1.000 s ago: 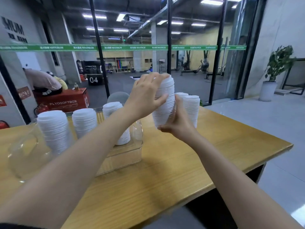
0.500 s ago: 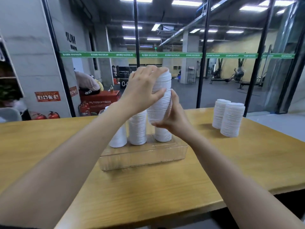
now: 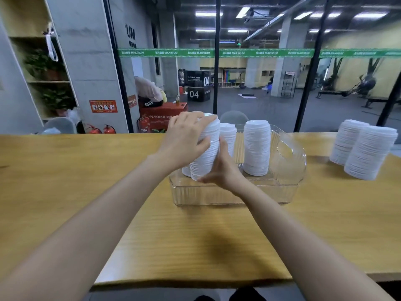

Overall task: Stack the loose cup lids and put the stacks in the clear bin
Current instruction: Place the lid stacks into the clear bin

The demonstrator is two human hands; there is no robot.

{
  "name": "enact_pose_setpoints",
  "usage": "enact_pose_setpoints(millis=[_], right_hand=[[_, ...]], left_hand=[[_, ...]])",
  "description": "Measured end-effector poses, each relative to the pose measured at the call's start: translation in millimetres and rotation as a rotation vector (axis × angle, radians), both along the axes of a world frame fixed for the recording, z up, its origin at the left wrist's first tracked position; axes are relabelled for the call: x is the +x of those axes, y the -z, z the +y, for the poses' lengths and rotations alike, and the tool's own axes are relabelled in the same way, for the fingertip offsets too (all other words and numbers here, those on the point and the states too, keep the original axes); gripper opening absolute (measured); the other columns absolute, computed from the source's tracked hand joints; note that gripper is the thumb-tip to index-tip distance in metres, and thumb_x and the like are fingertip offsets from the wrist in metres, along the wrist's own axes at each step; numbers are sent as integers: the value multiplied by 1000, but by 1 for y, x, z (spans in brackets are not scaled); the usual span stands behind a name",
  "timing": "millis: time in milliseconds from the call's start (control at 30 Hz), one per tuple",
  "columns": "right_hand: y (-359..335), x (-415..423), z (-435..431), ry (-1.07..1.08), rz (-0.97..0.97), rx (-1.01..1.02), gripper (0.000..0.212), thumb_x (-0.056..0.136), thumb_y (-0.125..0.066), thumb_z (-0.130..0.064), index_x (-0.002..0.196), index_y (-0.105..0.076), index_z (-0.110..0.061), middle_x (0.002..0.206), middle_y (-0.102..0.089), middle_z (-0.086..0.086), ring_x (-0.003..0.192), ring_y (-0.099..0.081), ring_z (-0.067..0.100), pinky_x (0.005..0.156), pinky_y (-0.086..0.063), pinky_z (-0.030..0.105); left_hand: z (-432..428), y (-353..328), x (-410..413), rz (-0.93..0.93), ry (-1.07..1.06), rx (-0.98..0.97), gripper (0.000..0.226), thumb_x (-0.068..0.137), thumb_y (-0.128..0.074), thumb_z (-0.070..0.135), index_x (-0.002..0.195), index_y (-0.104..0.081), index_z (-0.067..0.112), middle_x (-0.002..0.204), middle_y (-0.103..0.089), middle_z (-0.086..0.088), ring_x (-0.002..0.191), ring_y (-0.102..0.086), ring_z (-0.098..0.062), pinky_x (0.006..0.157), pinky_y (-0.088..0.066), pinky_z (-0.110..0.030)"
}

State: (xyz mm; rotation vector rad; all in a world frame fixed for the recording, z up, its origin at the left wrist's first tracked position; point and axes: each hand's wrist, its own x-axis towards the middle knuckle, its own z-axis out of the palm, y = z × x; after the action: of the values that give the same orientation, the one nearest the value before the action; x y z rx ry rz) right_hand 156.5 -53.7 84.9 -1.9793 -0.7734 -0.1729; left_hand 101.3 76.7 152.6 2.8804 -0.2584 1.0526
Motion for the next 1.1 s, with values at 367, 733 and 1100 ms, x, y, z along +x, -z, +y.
enact_pose_setpoints(millis=[367, 733, 1100], right_hand=[[17, 31, 31, -45, 61, -148, 122, 59, -94, -12, 149, -12, -12, 131, -31, -11, 121, -39, 11, 97, -34, 20], [18, 17, -52, 91, -58, -368, 54, 91, -61, -50, 138, -52, -23, 123, -64, -5, 113, -60, 15, 96, -47, 39], [77, 16, -90, 283, -783, -447, 56, 99, -28, -58, 90, -71, -23, 79, -70, -8, 77, -67, 20, 100, -31, 44]], left_hand=[[19, 26, 13, 30, -92, 43, 62, 83, -41, 36, 141, -49, 20, 135, -54, -9, 122, -46, -32, 101, -29, -43], [15, 57, 15, -17, -128, 116, 59, 89, -64, 33, 140, -46, 10, 135, -52, -12, 131, -41, -35, 115, -26, -51], [-2, 89, 38, -85, -193, -59, 105, 63, -89, 40, 140, -19, 25, 143, -34, -17, 133, -23, -35, 112, -30, -47]])
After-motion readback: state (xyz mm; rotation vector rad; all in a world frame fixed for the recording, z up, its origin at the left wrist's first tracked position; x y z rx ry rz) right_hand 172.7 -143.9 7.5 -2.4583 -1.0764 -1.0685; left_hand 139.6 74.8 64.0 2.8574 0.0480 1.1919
